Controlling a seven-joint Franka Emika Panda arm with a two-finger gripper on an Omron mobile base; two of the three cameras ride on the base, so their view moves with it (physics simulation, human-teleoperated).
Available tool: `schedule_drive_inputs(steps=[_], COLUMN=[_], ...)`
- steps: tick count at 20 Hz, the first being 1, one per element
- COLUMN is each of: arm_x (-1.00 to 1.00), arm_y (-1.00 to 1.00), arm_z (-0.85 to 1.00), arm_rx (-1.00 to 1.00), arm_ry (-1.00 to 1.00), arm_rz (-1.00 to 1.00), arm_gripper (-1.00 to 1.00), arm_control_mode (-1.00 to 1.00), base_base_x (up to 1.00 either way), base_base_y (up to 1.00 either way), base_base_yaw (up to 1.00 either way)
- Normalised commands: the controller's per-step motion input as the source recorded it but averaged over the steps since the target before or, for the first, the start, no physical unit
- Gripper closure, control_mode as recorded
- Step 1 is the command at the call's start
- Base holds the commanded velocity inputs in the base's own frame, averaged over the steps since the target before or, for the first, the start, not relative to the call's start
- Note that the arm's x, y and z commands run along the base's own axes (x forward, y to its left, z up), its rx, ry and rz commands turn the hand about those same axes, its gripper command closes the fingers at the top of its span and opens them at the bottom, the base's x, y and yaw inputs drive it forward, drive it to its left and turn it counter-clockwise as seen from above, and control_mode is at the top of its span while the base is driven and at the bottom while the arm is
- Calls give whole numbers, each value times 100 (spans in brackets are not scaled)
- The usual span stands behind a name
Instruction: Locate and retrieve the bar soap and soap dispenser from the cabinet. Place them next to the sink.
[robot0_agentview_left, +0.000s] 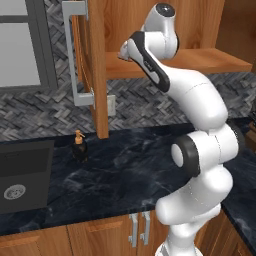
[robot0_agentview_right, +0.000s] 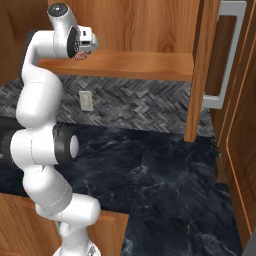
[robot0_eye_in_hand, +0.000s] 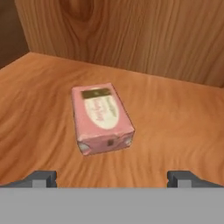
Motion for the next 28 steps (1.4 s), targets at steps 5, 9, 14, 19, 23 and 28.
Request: schedule_drive_inputs(steps=[5, 9, 14, 19, 23, 28], arm_x=[46, 40, 24, 1, 6, 4], arm_y=[5, 20, 20, -1, -3, 5], arm_z=[-3, 0, -3, -20, -26, -23], arm_rx=[-1, -1, -1, 0, 0, 3], arm_ry=[4, 2, 0, 7, 3, 0], arm_rz=[-1, -2, -5, -1, 0, 2], arm_gripper=[-100, -100, -100, -100, -100, -100], arm_control_mode=[-100, -100, -100, -100, -100, -100], base_base_x=[0, 0, 0, 0, 0, 0], base_base_y=[0, 0, 0, 0, 0, 0], base_base_yaw=[0, 0, 0, 0, 0, 0])
